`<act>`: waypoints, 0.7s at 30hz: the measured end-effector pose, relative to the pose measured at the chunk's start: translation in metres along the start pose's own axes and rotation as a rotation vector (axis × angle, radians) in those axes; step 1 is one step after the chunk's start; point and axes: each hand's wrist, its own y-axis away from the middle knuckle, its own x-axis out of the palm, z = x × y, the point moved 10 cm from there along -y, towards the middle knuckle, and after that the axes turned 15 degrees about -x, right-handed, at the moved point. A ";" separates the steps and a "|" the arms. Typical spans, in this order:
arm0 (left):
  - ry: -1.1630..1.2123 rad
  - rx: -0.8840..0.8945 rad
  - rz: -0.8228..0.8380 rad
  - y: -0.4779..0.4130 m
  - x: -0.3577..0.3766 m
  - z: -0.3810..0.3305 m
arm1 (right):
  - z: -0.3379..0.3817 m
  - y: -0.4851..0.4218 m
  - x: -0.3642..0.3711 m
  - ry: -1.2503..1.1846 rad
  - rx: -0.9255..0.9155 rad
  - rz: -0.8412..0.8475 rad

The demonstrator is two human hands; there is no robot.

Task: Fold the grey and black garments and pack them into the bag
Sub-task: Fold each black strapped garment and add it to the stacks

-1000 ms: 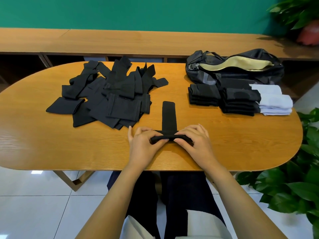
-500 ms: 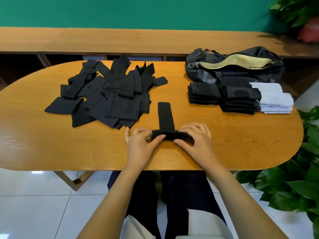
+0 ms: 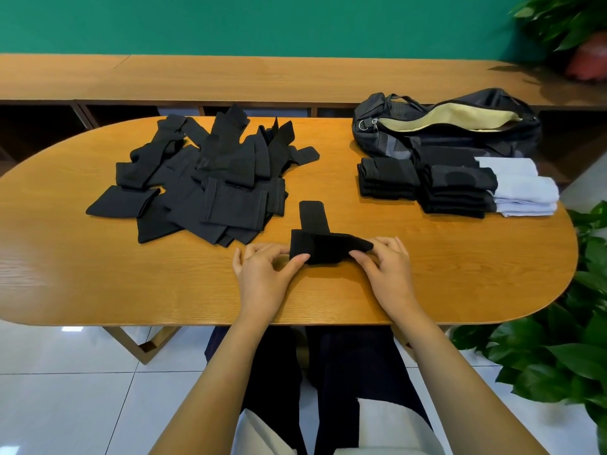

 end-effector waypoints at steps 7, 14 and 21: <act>-0.050 -0.038 -0.082 -0.001 -0.004 0.007 | -0.002 0.000 -0.002 -0.023 0.047 -0.025; -0.080 -0.026 -0.080 0.000 -0.004 0.006 | 0.004 0.001 -0.005 0.040 0.037 -0.019; -0.142 0.014 -0.062 0.002 -0.001 0.001 | -0.003 0.002 -0.004 -0.026 0.100 -0.043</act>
